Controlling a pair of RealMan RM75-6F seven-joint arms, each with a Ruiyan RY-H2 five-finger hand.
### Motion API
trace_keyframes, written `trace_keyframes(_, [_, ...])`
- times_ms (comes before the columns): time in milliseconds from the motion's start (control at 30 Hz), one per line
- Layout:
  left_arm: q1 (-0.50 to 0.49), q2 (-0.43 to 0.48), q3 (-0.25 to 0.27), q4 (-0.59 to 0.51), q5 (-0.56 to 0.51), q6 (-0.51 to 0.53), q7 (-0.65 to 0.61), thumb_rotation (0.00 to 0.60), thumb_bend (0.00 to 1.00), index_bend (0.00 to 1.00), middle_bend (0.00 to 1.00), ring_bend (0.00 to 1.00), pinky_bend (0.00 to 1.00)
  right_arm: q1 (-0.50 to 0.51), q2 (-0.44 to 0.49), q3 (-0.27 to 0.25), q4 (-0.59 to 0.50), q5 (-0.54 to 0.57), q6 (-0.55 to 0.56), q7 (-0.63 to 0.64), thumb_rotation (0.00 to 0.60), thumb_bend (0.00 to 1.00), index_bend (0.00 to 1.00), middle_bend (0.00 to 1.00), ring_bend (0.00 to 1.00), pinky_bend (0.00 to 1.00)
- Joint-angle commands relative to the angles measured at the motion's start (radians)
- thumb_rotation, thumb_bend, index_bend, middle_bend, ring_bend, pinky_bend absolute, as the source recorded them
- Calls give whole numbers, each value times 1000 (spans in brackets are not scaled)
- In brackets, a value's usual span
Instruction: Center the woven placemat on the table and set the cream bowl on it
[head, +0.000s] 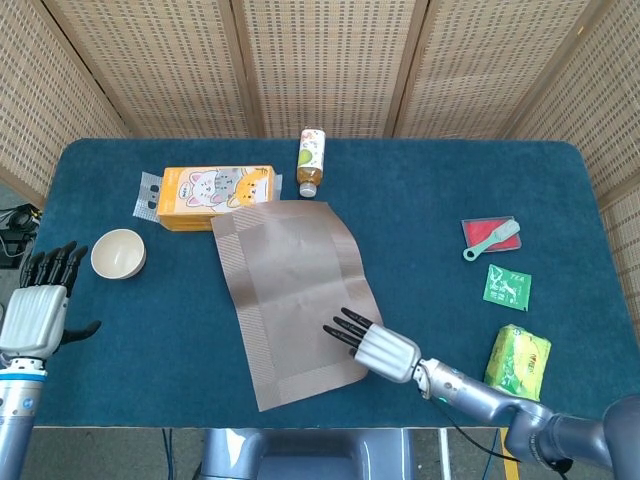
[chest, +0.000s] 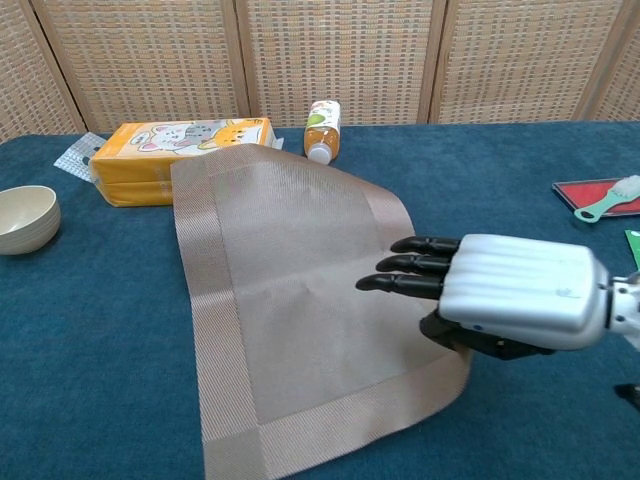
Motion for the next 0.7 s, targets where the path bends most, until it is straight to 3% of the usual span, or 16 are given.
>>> trace_keyframes(33, [-2,-2,2,-2,-1,-4,4,600,0,0,0,0,0,-26,120,-76,-33,-91,81,-35,600,754,674,13,0,0])
trace_keyframes(167, [-2,-6,5,-6,3,-3,12,600,0,0,0,0,0,-43,241,-117,-31,-151,139,-83,600,753,675,19,0,0])
trace_keyframes(333, [-1,-8,7,-11,7,0,18,600,0,0,0,0,0,-11,314,-99,47,-181,133,-118,600,753,672,45,0,0])
trace_keyframes(467, [-2,-8,9,-11,9,-4,25,600,0,0,0,0,0,46,314,-54,160,-184,88,-132,600,744,673,46,0,0])
trace_keyframes(700, [-9,-12,6,-3,-9,-16,36,600,0,0,0,0,0,155,242,-22,364,-223,17,-121,600,703,673,44,0,0])
